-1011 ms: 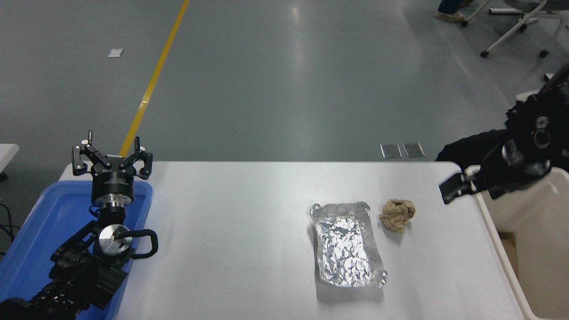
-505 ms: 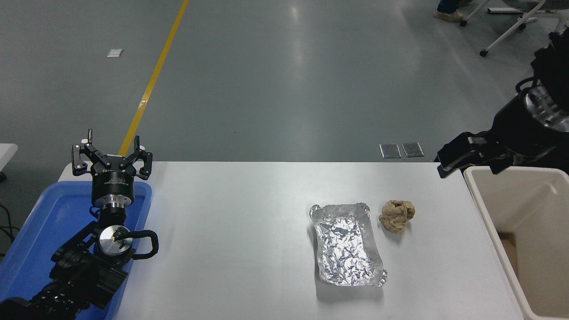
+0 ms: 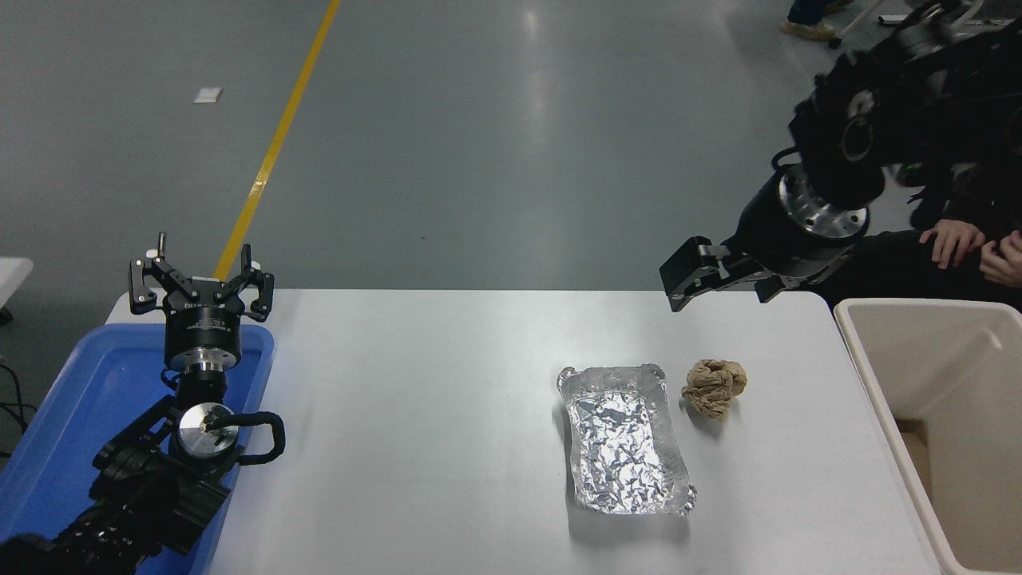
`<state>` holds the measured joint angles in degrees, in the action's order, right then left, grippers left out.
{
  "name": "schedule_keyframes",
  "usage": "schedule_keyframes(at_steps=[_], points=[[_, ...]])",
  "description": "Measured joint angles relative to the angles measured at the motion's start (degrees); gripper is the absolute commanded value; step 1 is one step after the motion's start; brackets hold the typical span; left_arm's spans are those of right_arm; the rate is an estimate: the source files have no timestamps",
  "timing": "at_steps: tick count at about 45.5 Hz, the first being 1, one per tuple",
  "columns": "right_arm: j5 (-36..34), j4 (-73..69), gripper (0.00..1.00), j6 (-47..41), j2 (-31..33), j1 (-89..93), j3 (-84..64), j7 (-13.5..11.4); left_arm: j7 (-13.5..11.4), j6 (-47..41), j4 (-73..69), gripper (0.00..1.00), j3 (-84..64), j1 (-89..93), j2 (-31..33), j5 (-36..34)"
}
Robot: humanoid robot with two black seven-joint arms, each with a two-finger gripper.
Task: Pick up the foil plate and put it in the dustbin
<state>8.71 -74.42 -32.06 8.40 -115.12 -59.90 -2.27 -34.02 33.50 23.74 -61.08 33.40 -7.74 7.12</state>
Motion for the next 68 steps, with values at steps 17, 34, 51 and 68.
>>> schedule_keyframes(at_steps=[17, 34, 51, 68], points=[[4.79, 10.36, 1.0, 1.74, -2.59, 17.75, 3.89, 0.02, 0.02, 0.0, 0.06, 0.99, 0.0, -0.01, 0.0, -0.07], [13.76, 15.91, 1.0, 6.1, -2.21, 29.03, 5.76, 0.05, 0.02, 0.0, 0.08, 0.99, 0.05, 0.0, 0.0, -0.08], [16.65, 19.07, 0.92, 8.81, -3.04, 34.28, 6.45, 0.0, 0.02, 0.0, 0.08, 0.99, 0.05, 0.0, 0.0, -0.09], [17.21, 23.07, 0.84, 11.0, -4.7, 38.25, 6.68, -0.09, 0.01, 0.0, 0.08, 0.99, 0.03, 0.0, 0.0, -0.09]])
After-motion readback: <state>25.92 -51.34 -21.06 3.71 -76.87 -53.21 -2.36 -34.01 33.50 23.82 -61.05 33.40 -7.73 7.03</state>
